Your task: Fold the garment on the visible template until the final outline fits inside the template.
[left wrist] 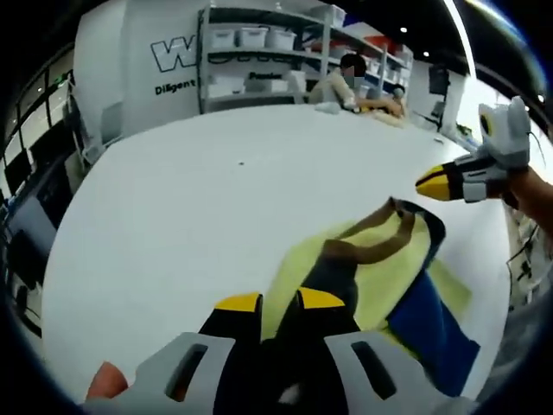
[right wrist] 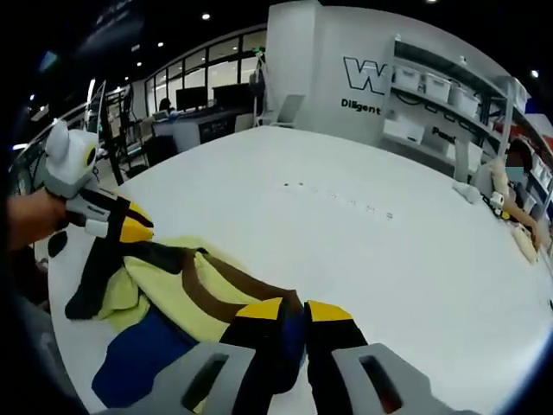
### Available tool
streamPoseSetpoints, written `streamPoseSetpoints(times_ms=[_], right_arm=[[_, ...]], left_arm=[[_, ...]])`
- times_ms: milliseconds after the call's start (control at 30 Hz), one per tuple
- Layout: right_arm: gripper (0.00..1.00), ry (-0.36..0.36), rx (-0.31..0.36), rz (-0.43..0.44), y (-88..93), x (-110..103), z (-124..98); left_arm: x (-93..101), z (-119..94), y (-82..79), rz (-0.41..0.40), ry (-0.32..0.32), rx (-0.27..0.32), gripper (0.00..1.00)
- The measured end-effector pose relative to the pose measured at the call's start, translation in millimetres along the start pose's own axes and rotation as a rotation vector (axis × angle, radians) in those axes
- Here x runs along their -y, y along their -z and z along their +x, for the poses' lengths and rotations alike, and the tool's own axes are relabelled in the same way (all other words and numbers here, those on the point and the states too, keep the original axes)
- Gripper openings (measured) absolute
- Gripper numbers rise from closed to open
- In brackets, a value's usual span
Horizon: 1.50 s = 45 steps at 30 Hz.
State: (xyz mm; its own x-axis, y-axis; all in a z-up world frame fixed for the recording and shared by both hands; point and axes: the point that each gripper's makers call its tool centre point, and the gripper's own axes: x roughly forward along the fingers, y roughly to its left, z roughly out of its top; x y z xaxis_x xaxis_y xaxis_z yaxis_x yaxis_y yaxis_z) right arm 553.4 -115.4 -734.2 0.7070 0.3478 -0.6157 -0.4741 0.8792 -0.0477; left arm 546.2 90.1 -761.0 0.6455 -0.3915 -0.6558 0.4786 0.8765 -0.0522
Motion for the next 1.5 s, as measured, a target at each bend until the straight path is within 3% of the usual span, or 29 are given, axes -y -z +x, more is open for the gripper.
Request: streamPoseSetpoints(times_ms=[467,667,800,1367,1500], right_arm=[[0.06,-0.018,-0.002,-0.008,0.4,-5,7],[0.06,-0.014,-0.005,-0.006,2.9,-2,7],[0.06,-0.013,-0.006,-0.004,3.8,0,7],[0.09,-0.022,-0.043,0.009,16.6,3,17],[0.16,-0.031,-0.068,0.053,25.6,9,19]], left_arm=[[11.9,5,25.3,0.013,0.022,-0.047,0.18],[16.2,5,25.4,0.031,0.029,-0.036,0.13],[17.7,3,24.4,0.038,0.035,-0.032,0.00],[17.6,2,21.9,0.038,0.030,-0.019,0.00],[17.1,2,22.4,0.037,0.029,-0.021,0.00]])
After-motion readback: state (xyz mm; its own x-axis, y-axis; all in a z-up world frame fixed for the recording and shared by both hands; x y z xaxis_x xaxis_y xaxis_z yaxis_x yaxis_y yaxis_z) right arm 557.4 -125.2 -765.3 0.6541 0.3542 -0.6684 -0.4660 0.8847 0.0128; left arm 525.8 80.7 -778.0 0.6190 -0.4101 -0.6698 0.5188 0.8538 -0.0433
